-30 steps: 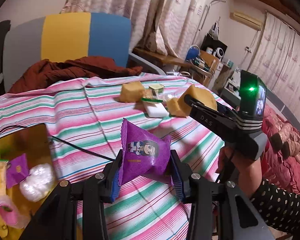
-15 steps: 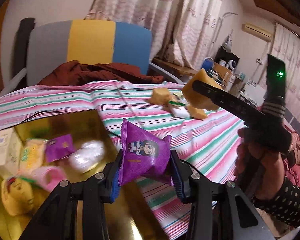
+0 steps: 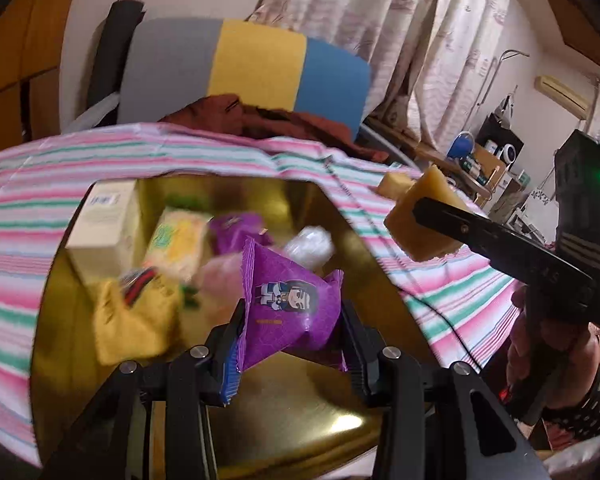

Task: Organize objects
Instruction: 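Carry the sponge and purple packet over the gold tray and open both grippers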

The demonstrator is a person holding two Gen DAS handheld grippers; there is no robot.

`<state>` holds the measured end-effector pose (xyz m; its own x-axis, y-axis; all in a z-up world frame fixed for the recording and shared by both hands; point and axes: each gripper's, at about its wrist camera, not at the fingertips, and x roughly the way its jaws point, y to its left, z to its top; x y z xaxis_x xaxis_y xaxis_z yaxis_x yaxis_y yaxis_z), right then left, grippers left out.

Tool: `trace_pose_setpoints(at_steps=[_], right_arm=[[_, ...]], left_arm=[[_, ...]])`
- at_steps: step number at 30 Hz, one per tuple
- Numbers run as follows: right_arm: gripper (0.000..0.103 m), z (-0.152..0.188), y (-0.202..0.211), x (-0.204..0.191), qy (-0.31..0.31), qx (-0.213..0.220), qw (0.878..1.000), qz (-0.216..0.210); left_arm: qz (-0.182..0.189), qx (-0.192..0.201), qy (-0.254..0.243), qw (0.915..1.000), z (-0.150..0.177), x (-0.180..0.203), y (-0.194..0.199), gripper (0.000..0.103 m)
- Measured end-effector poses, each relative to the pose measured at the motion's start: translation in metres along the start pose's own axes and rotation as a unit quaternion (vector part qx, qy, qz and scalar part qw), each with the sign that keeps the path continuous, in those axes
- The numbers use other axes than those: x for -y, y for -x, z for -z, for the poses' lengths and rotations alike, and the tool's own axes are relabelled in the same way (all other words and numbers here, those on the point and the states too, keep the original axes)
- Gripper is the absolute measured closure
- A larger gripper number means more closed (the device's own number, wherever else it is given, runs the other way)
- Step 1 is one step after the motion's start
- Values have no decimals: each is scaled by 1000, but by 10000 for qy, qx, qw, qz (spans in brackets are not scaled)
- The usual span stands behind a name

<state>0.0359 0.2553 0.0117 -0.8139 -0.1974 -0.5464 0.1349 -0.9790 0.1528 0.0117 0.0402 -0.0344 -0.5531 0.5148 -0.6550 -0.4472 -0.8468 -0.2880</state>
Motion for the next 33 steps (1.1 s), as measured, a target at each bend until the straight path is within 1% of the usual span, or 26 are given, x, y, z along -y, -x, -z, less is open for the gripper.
trace_pose_setpoints(at_steps=[4,8,12,16,18,20,21,22,23,26,29,33], right_arm=[[30,12,-10,-26,311,-379,9984,-294],[30,20,-17,-41,474,-684,9953,-493],[30,27,-32,-53,437,-1099,9900,-775],[29,34,-41,-69,536,-1275,9857,-958],[28,36,-45,-75,465,-1358,9834,-1108],[25,40,-52,-80,358,-1505,9793,-1306],[23,42,-54,-83,361,-1538,9782,-1350],[21,43,-55,-86,377,-1538,9782,-1344],[18,44,-54,-88,407,-1522,9783,-1344],[13,42,-47,-88,422,-1374,9802,-1363],[12,37,-39,-80,300,-1205,9832,-1338],[12,32,-35,-66,17,-1119,9854,-1286]], left_arm=[[-99,-191,41,9998,14,-15,7,60],[-210,-352,102,9991,24,-29,9,60],[-363,-480,211,9980,27,-42,7,60],[-523,-536,262,9968,30,-55,10,60],[-610,-552,294,9962,31,-60,12,60],[-699,-549,338,9955,31,-64,14,60],[-750,-527,342,9952,31,-64,16,60],[-913,-492,318,9941,30,-63,18,59],[-1010,-433,284,9935,29,-62,21,55],[-1031,-213,255,9941,27,-59,30,52],[-1043,-2,251,9942,24,-55,38,52],[-1135,195,362,9927,19,-55,43,52]])
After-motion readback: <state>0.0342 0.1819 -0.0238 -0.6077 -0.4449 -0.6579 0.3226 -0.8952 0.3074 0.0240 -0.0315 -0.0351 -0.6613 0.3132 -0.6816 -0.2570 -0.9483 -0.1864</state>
